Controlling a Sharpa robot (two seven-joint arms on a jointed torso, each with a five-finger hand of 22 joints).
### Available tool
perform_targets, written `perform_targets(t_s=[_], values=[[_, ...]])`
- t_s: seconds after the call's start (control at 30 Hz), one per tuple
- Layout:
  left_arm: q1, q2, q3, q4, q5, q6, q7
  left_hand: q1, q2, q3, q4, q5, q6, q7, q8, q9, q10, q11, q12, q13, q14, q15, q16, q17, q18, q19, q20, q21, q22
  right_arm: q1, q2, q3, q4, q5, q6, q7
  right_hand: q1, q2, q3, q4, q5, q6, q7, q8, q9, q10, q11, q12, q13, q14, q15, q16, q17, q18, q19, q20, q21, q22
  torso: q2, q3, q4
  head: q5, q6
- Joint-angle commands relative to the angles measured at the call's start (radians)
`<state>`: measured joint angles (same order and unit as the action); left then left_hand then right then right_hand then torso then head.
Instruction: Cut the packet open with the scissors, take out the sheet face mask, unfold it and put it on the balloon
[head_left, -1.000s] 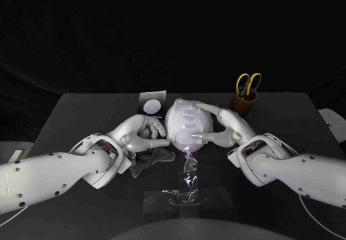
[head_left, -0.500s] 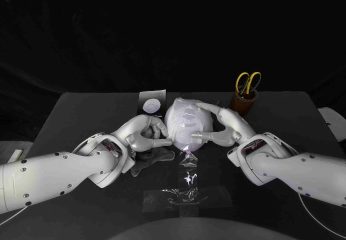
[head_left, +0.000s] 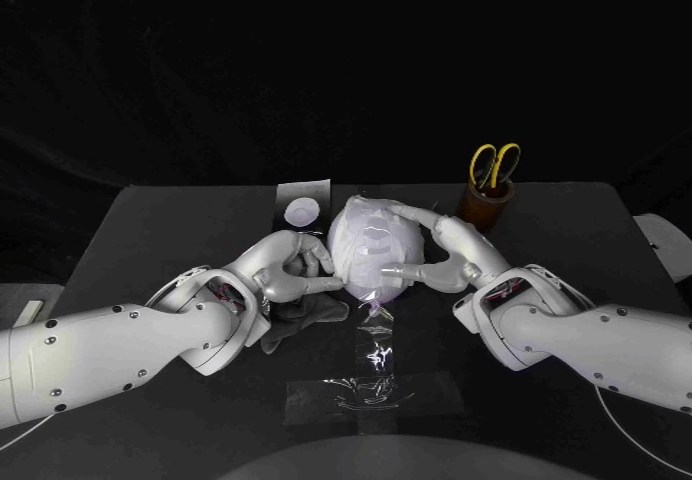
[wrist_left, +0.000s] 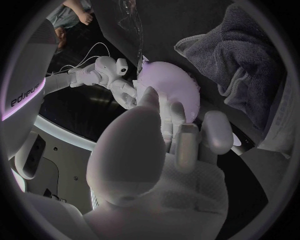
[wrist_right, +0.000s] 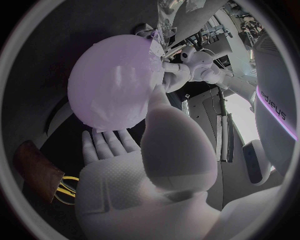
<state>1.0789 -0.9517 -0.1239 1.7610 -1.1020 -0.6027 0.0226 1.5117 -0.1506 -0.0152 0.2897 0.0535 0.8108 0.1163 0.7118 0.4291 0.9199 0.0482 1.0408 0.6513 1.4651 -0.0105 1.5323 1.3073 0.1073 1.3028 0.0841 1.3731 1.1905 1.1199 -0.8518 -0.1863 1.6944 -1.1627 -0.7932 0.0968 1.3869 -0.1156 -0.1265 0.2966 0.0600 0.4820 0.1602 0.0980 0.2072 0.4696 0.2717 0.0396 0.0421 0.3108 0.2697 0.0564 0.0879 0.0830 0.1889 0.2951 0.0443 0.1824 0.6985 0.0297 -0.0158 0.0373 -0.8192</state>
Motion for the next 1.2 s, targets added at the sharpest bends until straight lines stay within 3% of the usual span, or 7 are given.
perform_targets(t_s=[0.03,0.47,0.6,0.77,0.93,1.03,1.2], values=[[0.000,0.004,0.002,0.003,-0.006,0.007,-0.029,-0.002,0.015,-0.009,0.001,-0.003,0.001,0.003,-0.004,-0.002,0.002,0.001,0.007,-0.002,0.071,-0.001,0.006,0.181,-0.021,0.004,0.004,0.007,0.008,-0.005,0.001,-0.003,0.000,-0.002,0.034,-0.003,0.002,0.008,0.005,-0.001,-0.005,0.007,0.137,0.004,0.001,-0.006,0.002,0.002,0.001,-0.009,-0.001,-0.005,-0.001,0.005,0.008,-0.001,0.005,0.002,0.000,0.0000,-0.0004,-0.001,-0.001],[0.000,0.011,0.004,0.010,0.028,-0.007,-0.015,-0.020,0.070,-0.023,0.001,-0.002,0.026,-0.005,-0.017,-0.027,0.022,-0.007,0.002,-0.020,0.079,-0.007,0.013,0.196,-0.025,0.018,0.002,0.022,0.030,-0.005,0.002,-0.003,0.000,0.001,0.035,-0.003,0.002,0.008,0.006,-0.001,-0.005,0.009,0.137,0.005,0.001,-0.006,0.002,0.002,0.001,-0.009,-0.001,-0.005,-0.001,0.005,0.008,-0.001,0.005,0.002,-0.001,0.0001,0.0002,0.001,-0.006],[0.000,0.012,0.004,0.012,0.039,-0.011,-0.002,0.057,0.121,0.033,0.001,-0.002,0.053,-0.019,-0.040,-0.052,0.034,-0.021,-0.025,-0.043,0.083,-0.020,0.015,0.204,-0.026,0.022,-0.007,0.028,0.037,-0.005,0.001,-0.003,0.000,0.001,0.037,-0.003,0.002,0.009,0.006,-0.001,-0.005,0.010,0.137,0.005,0.001,-0.006,0.002,0.002,0.001,-0.009,-0.001,-0.005,-0.001,0.005,0.008,-0.001,0.005,0.002,0.000,0.0000,0.0005,0.001,-0.006],[0.000,0.012,0.004,0.015,0.053,-0.013,0.013,0.120,0.141,0.134,0.003,-0.001,0.073,-0.028,-0.064,-0.074,0.043,-0.030,-0.058,-0.067,0.085,-0.028,0.017,0.209,-0.027,0.025,-0.016,0.031,0.043,-0.005,0.001,-0.003,-0.001,0.001,0.039,-0.004,0.002,0.009,0.006,-0.001,-0.005,0.010,0.137,0.005,0.001,-0.006,0.002,0.002,0.001,-0.009,-0.001,-0.005,-0.001,0.005,0.008,-0.001,0.005,0.002,0.000,0.0002,0.0007,0.000,-0.006],[0.000,0.010,0.004,0.018,0.064,-0.013,0.025,0.129,0.113,0.263,0.003,-0.001,0.072,-0.026,-0.063,-0.075,0.058,-0.029,-0.086,-0.086,0.087,-0.027,0.018,0.212,-0.027,0.024,-0.019,0.031,0.043,-0.005,0.001,-0.003,-0.001,0.001,0.040,-0.004,0.002,0.009,0.006,-0.001,-0.005,0.010,0.137,0.005,0.001,-0.006,0.002,0.002,0.001,-0.009,-0.001,-0.005,-0.001,0.005,0.008,-0.001,0.005,0.002,0.000,0.0001,0.0001,-0.001,-0.004],[0.000,0.009,0.004,0.020,0.070,-0.012,0.030,0.068,0.044,0.445,0.005,0.001,0.060,-0.012,-0.038,-0.058,0.076,-0.032,-0.098,-0.093,0.087,-0.019,0.018,0.212,-0.026,0.022,-0.016,0.031,0.042,-0.005,0.000,-0.003,-0.001,0.001,0.040,-0.005,0.002,0.009,0.006,-0.001,-0.005,0.010,0.137,0.005,0.001,-0.006,0.002,0.002,0.001,-0.009,-0.001,-0.005,-0.001,0.005,0.008,-0.001,0.005,0.002,0.000,-0.0001,0.0001,-0.001,-0.004],[0.000,0.002,0.004,0.024,0.089,-0.005,0.041,0.013,-0.016,0.609,-0.013,-0.003,0.043,-0.020,-0.006,-0.036,0.085,-0.022,-0.092,-0.087,0.086,-0.023,0.017,0.212,-0.027,0.021,-0.015,0.032,0.043,-0.006,-0.001,-0.003,-0.001,0.001,0.042,-0.005,0.002,0.009,0.006,-0.001,-0.005,0.010,0.137,0.005,0.001,-0.006,0.002,0.002,0.001,-0.009,-0.001,-0.005,-0.001,0.005,0.008,-0.001,0.005,0.002,-0.001,0.0000,0.0009,-0.003,-0.004]])
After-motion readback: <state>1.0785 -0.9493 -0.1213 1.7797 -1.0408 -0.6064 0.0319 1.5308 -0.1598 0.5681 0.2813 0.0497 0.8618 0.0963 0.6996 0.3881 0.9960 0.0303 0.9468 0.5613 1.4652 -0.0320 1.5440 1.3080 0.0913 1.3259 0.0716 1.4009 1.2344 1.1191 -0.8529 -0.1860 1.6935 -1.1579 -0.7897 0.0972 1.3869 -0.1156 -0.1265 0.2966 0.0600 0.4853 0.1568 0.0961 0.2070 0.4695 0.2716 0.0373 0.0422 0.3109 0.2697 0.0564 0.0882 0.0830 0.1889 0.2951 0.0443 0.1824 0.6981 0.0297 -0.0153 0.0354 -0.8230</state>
